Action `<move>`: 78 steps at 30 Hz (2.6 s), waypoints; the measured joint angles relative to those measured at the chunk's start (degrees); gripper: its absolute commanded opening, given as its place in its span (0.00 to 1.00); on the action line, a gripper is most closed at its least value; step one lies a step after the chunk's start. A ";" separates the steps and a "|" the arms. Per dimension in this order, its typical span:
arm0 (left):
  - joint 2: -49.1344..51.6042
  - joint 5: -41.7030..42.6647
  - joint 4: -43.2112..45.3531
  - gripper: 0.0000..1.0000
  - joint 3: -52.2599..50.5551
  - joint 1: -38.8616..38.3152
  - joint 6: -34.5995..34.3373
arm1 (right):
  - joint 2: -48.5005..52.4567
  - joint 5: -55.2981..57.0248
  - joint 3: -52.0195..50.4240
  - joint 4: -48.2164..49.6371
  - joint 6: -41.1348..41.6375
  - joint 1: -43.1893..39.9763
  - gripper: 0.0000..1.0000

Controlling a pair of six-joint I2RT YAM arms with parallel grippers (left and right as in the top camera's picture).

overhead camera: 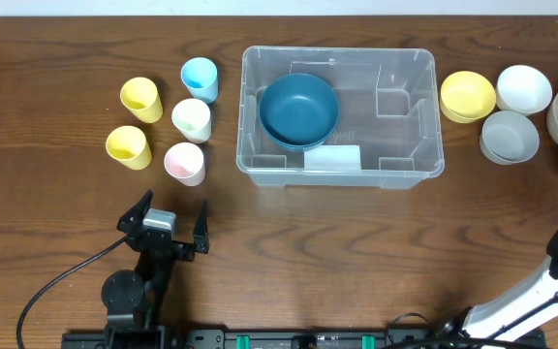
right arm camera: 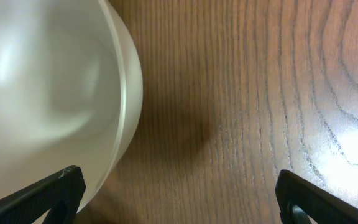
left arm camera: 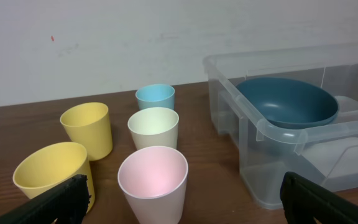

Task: Pack container
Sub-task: 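Move the right gripper to the cream bowl and grasp its rim, then lift the cream bowl and place it onto the stacked teal bowls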

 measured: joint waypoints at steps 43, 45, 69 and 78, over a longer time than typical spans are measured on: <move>0.00 0.00 0.02 0.98 0.00 -0.02 0.00 | -5.55 -5.66 10.62 -22.49 1.53 -9.25 0.02; 0.00 0.00 0.00 0.98 0.00 -0.02 0.00 | -9.11 -8.87 14.34 -21.86 0.87 -8.57 0.01; 0.00 0.00 0.00 0.98 0.00 -0.02 0.00 | -7.54 -11.47 23.50 -16.63 -12.00 56.19 0.02; 0.00 0.00 0.00 0.98 0.00 0.00 0.00 | 2.29 -13.31 23.12 -18.95 -11.61 58.99 0.02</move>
